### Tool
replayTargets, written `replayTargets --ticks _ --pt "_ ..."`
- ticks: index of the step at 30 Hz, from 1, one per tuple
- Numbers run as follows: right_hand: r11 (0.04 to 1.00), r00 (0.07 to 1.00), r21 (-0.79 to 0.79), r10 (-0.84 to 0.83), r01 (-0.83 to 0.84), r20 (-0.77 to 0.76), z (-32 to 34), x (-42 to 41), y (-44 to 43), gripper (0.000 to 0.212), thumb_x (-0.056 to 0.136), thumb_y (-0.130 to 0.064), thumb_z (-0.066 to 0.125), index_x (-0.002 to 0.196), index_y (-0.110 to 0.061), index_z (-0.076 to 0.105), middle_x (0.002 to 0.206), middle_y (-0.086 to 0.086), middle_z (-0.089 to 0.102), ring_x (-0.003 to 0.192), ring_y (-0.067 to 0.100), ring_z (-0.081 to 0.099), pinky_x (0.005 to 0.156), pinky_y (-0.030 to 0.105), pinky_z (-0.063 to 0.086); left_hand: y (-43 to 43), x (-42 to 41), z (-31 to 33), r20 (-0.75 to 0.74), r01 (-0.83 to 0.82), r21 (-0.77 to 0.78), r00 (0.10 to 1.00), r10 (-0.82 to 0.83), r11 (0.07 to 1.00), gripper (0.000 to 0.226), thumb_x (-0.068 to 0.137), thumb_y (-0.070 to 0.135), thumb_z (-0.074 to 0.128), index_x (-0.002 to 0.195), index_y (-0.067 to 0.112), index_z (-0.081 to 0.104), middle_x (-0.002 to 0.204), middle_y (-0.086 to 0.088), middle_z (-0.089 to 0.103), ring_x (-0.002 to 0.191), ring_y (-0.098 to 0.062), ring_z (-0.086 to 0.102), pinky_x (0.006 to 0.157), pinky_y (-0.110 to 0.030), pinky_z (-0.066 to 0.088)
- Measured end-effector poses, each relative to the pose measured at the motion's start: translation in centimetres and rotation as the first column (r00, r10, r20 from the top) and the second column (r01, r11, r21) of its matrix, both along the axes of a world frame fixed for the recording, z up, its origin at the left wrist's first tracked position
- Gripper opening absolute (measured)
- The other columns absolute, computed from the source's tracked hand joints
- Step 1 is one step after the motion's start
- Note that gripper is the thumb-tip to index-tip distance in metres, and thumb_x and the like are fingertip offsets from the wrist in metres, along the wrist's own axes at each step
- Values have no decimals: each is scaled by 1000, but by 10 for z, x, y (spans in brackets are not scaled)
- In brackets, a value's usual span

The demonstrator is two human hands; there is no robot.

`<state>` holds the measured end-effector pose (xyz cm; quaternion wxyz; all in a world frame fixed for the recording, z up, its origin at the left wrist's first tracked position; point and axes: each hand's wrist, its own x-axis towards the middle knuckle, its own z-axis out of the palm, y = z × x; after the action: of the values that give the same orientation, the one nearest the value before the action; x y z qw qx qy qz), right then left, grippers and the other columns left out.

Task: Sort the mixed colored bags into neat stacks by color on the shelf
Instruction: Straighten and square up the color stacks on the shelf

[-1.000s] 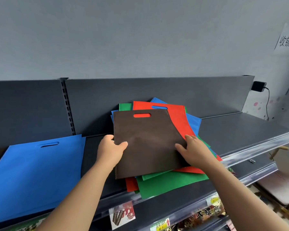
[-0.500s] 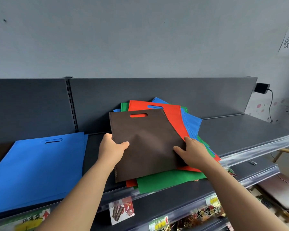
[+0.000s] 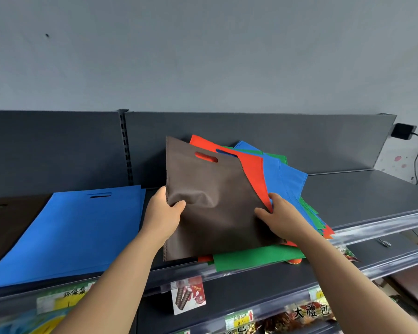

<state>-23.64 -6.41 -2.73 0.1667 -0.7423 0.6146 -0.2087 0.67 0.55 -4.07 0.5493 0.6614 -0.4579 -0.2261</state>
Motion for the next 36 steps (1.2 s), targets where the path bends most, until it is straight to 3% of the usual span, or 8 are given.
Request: replayTargets --ticks 3,8,12,16,21,26,32,36 --pt "1000 983 -7 8 -7 185 0 10 1 61 88 -34 60 140 -13 35 125 8 55 112 26 53 96 39 43 9 8 0 -12 -44 -25 999 43 999 49 93 20 58 139 17 42 130 11 50 119 -14 49 100 -31 40" --pt "999 931 -48 16 2 364 5 34 7 61 82 -22 68 136 -20 42 130 8 49 109 22 54 92 33 42 29 28 0 -96 -121 -86 989 113 989 42 91 20 59 132 18 49 124 7 58 114 -15 54 97 -33 45" --pt "996 885 -77 66 -35 461 8 65 16 53 77 -11 70 126 -20 51 119 6 61 101 21 60 85 32 48 50 49 0 -94 -185 -115 980 175 976 24 91 15 59 115 19 57 104 8 64 96 -10 59 73 -22 45" --pt "988 864 -101 149 -114 481 9 101 31 51 80 -5 66 125 -21 50 102 0 65 82 13 60 61 18 40 76 80 -2 -82 -264 -91 963 257 960 36 89 22 63 123 17 56 113 4 63 103 -15 59 85 -31 49" --pt "978 842 -107 210 -181 498 11 161 56 61 84 -5 64 138 -16 37 92 -4 63 88 16 56 76 27 38 119 128 0 -91 -325 -126 945 315 937 16 86 19 68 102 21 65 95 9 68 89 -8 63 66 -21 45" --pt "959 838 -120 282 -256 468 6 237 87 25 86 -6 61 110 -12 61 97 -1 70 85 14 64 69 22 46 172 193 4 -118 -389 -94 918 378 916 8 83 22 72 90 22 69 83 9 69 77 -6 63 62 -23 46" --pt "943 849 -129 333 -308 410 0 335 133 16 87 -6 56 100 -14 62 87 -2 65 81 16 58 64 24 38 232 282 5 -18 -454 12 891 454 891 23 92 19 55 81 1 64 68 -15 58 64 -24 50 57 -30 33" --pt "949 851 -82 311 -305 424 -8 391 162 8 88 -7 53 92 -11 60 84 3 65 79 20 55 57 26 36 274 334 10 88 -523 -39 847 524 851 48 86 24 66 56 12 30 53 -1 24 53 -18 23 53 -32 16"
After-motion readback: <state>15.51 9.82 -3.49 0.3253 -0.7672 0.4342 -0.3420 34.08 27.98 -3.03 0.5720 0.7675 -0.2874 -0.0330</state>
